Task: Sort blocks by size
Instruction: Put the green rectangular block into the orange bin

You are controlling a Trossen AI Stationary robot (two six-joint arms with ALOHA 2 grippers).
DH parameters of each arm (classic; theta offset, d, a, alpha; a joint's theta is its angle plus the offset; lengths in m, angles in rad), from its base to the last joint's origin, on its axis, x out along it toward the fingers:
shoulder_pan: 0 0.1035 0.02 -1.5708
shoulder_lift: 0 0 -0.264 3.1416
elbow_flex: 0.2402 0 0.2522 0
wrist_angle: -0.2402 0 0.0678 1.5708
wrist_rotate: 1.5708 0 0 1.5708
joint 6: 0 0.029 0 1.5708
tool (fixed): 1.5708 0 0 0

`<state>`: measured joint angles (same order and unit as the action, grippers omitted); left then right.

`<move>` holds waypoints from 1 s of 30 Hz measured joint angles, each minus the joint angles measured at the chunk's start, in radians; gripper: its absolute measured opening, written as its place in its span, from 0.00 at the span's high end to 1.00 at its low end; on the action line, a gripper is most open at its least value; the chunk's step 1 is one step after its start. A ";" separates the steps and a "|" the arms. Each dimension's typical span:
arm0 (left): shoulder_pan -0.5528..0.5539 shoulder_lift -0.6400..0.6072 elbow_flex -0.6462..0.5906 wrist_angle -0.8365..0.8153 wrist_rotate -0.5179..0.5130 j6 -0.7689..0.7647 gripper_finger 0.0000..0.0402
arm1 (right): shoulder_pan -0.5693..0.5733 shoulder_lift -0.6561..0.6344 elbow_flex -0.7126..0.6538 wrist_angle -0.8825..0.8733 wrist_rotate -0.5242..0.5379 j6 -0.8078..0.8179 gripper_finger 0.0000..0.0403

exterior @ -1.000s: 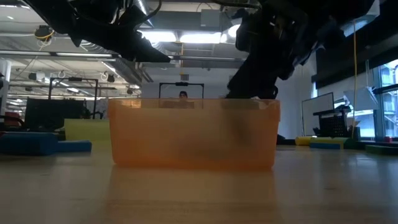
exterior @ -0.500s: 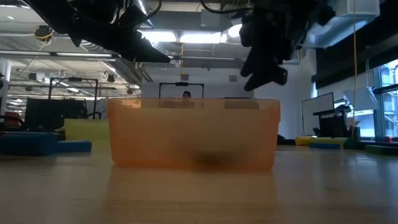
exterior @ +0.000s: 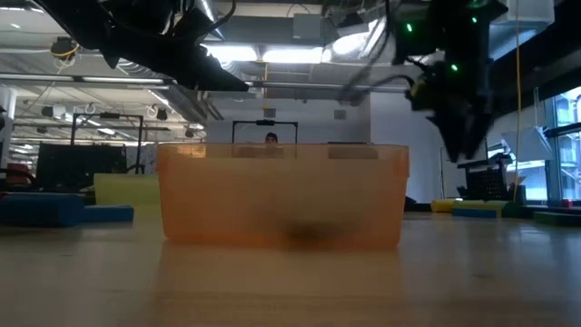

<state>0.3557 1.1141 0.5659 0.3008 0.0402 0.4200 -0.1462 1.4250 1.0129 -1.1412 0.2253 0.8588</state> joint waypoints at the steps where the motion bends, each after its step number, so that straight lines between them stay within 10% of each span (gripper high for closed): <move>1: 0.000 0.000 0.000 0.000 0.000 -0.001 0.68 | -0.007 0.000 -0.017 -0.012 -0.001 0.018 0.50; 13: 0.000 0.000 0.000 0.001 0.000 -0.001 0.68 | -0.072 0.001 -0.222 -0.038 -0.142 0.078 0.52; 30: 0.000 0.000 0.000 0.003 0.000 -0.001 0.68 | -0.072 0.001 -0.352 0.024 -0.167 0.076 0.98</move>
<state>0.3561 1.1144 0.5659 0.3035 0.0406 0.4194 -0.2180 1.4261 0.6610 -1.1174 0.0586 0.9348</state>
